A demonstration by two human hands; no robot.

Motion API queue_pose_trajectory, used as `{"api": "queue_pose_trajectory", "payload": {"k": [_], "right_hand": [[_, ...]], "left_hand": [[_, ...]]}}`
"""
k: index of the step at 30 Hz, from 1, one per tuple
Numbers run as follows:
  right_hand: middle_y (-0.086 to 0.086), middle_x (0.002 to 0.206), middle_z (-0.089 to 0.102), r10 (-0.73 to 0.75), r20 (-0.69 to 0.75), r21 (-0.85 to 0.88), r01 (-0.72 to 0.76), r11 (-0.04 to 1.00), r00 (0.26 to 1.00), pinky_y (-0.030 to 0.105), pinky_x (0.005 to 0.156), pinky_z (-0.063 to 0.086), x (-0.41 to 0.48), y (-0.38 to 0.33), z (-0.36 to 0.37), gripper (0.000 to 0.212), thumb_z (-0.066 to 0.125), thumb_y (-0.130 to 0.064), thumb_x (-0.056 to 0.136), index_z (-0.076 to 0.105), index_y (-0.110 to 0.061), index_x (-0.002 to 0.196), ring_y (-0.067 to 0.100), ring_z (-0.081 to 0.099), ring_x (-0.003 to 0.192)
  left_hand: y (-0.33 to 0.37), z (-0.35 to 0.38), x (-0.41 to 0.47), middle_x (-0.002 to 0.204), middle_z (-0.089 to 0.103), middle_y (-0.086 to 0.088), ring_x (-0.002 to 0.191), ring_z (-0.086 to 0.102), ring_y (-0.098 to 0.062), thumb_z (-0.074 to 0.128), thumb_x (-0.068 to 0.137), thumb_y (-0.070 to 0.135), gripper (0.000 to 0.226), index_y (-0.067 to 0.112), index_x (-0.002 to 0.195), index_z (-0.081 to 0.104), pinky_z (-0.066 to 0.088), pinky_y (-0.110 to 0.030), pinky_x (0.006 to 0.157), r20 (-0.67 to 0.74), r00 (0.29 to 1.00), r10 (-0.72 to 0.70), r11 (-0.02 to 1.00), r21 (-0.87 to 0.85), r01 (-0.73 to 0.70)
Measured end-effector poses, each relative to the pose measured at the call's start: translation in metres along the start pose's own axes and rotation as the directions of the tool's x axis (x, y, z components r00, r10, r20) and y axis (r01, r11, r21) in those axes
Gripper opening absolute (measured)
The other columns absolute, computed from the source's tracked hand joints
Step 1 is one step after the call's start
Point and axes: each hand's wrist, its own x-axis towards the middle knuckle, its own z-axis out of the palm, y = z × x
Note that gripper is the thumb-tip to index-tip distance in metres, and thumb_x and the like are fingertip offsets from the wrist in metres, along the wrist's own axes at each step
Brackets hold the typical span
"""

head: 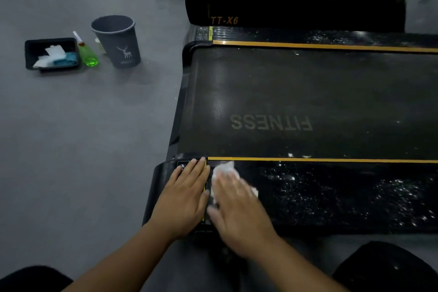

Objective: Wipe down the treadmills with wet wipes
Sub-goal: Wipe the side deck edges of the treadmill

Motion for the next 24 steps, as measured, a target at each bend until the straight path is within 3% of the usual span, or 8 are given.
{"api": "queue_pose_trajectory", "payload": {"k": [3, 6, 8, 14, 16, 19, 21, 24], "right_hand": [[0.003, 0.164, 0.028, -0.052, 0.001, -0.043, 0.052, 0.998, 0.999, 0.04, 0.119, 0.02, -0.034, 0.015, -0.003, 0.07, 0.038, -0.054, 0.098, 0.035, -0.015, 0.156, 0.021, 0.021, 0.153], [-0.003, 0.169, 0.004, 0.118, -0.004, -0.038, -0.119, 0.992, 0.993, 0.035, 0.125, 0.001, -0.009, 0.037, -0.008, 0.079, 0.017, -0.063, 0.096, 0.016, -0.019, 0.161, 0.015, -0.002, 0.155], [-0.003, 0.169, -0.004, 0.141, -0.009, -0.048, -0.141, 0.989, 0.99, 0.033, 0.123, -0.008, 0.013, 0.029, -0.007, 0.083, 0.007, -0.066, 0.093, 0.008, -0.019, 0.162, 0.014, -0.011, 0.155], [0.002, 0.166, 0.025, -0.039, 0.032, -0.062, 0.041, 0.997, 0.999, 0.04, 0.121, 0.016, -0.035, 0.025, -0.004, 0.07, 0.03, -0.057, 0.101, 0.03, -0.016, 0.158, 0.019, 0.013, 0.155], [0.0, 0.167, 0.018, 0.053, 0.017, -0.057, -0.052, 0.997, 0.998, 0.041, 0.124, 0.016, -0.03, 0.042, -0.011, 0.073, 0.024, -0.06, 0.1, 0.025, -0.018, 0.159, 0.016, 0.007, 0.155], [0.001, 0.169, 0.004, 0.167, -0.013, -0.03, -0.167, 0.985, 0.986, 0.04, 0.126, 0.003, 0.004, 0.04, -0.011, 0.079, 0.014, -0.063, 0.096, 0.013, -0.019, 0.161, 0.018, -0.005, 0.155], [0.008, 0.167, 0.016, 0.122, -0.034, -0.046, -0.124, 0.991, 0.992, 0.04, 0.123, 0.007, 0.004, 0.023, -0.007, 0.073, 0.026, -0.06, 0.098, 0.027, -0.019, 0.158, 0.023, 0.009, 0.155], [0.004, 0.161, 0.036, -0.068, 0.004, -0.059, 0.068, 0.996, 0.998, 0.041, 0.116, 0.019, -0.035, 0.017, -0.002, 0.065, 0.039, -0.057, 0.098, 0.043, -0.019, 0.151, 0.022, 0.03, 0.15]], "left_hand": [[0.011, 0.002, 0.003, 0.164, 0.027, -0.002, 0.152, 0.021, -0.017, 0.025, 0.103, 0.042, 0.06, 0.014, 0.154, 0.038, 0.027, -0.045, 0.123, 0.014, 1.0, 0.019, 0.999, -0.029, -0.019], [0.022, 0.004, 0.003, 0.166, 0.019, 0.0, 0.154, 0.012, -0.015, 0.019, 0.103, 0.046, 0.063, 0.016, 0.157, 0.031, 0.008, -0.037, 0.125, 0.011, 1.0, -0.026, 0.999, -0.025, 0.026], [0.023, 0.005, 0.004, 0.166, 0.018, 0.0, 0.155, 0.013, -0.016, 0.019, 0.104, 0.045, 0.062, 0.016, 0.157, 0.029, 0.005, -0.036, 0.124, 0.0, 1.0, -0.024, 1.0, -0.009, 0.024], [0.024, 0.003, 0.004, 0.161, 0.034, -0.005, 0.15, 0.026, -0.018, 0.031, 0.102, 0.039, 0.058, 0.013, 0.152, 0.043, 0.015, -0.038, 0.12, -0.015, 1.0, -0.015, 0.999, 0.034, 0.015], [0.025, 0.001, 0.004, 0.161, 0.036, -0.004, 0.15, 0.027, -0.016, 0.033, 0.101, 0.038, 0.057, 0.013, 0.151, 0.045, 0.016, -0.038, 0.12, -0.018, 1.0, -0.023, 0.999, 0.04, 0.024], [0.026, 0.002, 0.005, 0.158, 0.04, -0.006, 0.147, 0.031, -0.017, 0.034, 0.1, 0.037, 0.057, 0.011, 0.149, 0.049, 0.018, -0.039, 0.119, -0.024, 0.999, -0.025, 0.998, 0.057, 0.026], [0.027, 0.002, 0.005, 0.156, 0.044, -0.008, 0.145, 0.037, -0.02, 0.035, 0.099, 0.036, 0.056, 0.009, 0.146, 0.053, 0.021, -0.04, 0.117, -0.02, 0.999, -0.027, 0.997, 0.066, 0.028], [0.031, 0.003, 0.01, 0.154, 0.046, -0.01, 0.144, 0.039, -0.023, 0.036, 0.1, 0.034, 0.055, 0.007, 0.143, 0.054, 0.019, -0.039, 0.118, -0.028, 0.999, 0.023, 0.998, 0.061, -0.021]]}}
